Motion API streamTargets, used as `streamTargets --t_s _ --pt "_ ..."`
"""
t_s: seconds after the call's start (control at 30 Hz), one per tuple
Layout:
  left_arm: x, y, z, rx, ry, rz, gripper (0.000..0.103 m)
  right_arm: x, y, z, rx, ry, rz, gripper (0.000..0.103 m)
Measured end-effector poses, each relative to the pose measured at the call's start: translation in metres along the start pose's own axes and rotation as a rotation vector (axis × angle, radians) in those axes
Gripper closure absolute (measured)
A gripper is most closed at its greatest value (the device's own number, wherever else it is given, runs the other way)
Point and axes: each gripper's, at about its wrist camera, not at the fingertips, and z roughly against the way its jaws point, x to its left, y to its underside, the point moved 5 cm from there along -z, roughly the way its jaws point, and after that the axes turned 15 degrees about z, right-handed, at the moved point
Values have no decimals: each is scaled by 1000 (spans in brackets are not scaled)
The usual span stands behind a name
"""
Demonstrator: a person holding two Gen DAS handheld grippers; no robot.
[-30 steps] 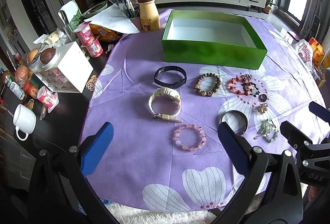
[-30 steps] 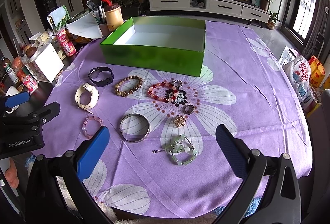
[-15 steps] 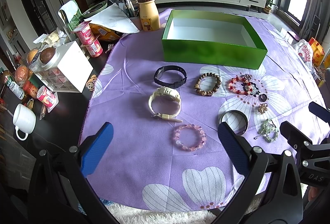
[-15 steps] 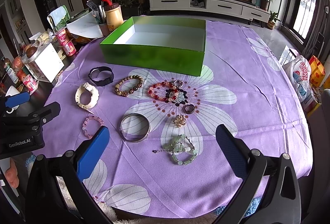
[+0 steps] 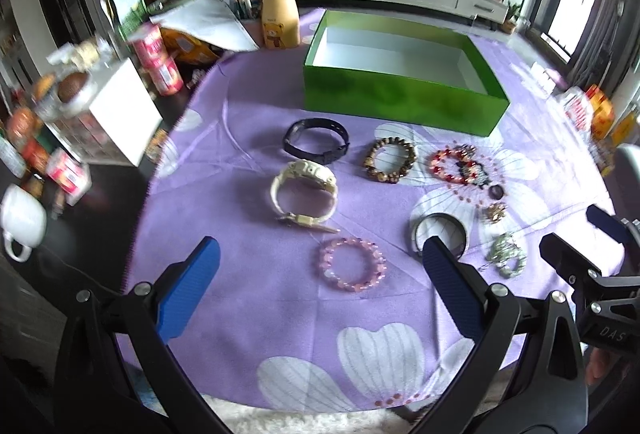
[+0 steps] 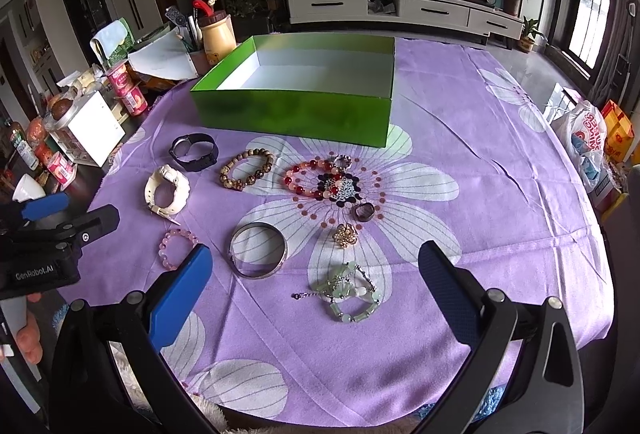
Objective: Organize jewelry
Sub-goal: 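Grasp the pink bead bracelet with the left tool while the right tool grasps the green jade necklace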
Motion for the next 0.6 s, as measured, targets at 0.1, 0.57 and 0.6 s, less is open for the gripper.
streamTargets --t_s 0.1,0.57,0.6 --pt "9 -3 -9 2 27 39 2 -12 7 -4 -3 -16 -20 1" --pt "28 31 -76 61 -30 -35 15 -39 64 -56 107 -20 -11 32" --pt "25 32 -79 62 -27 -43 17 -37 65 -59 104 -16 7 38"
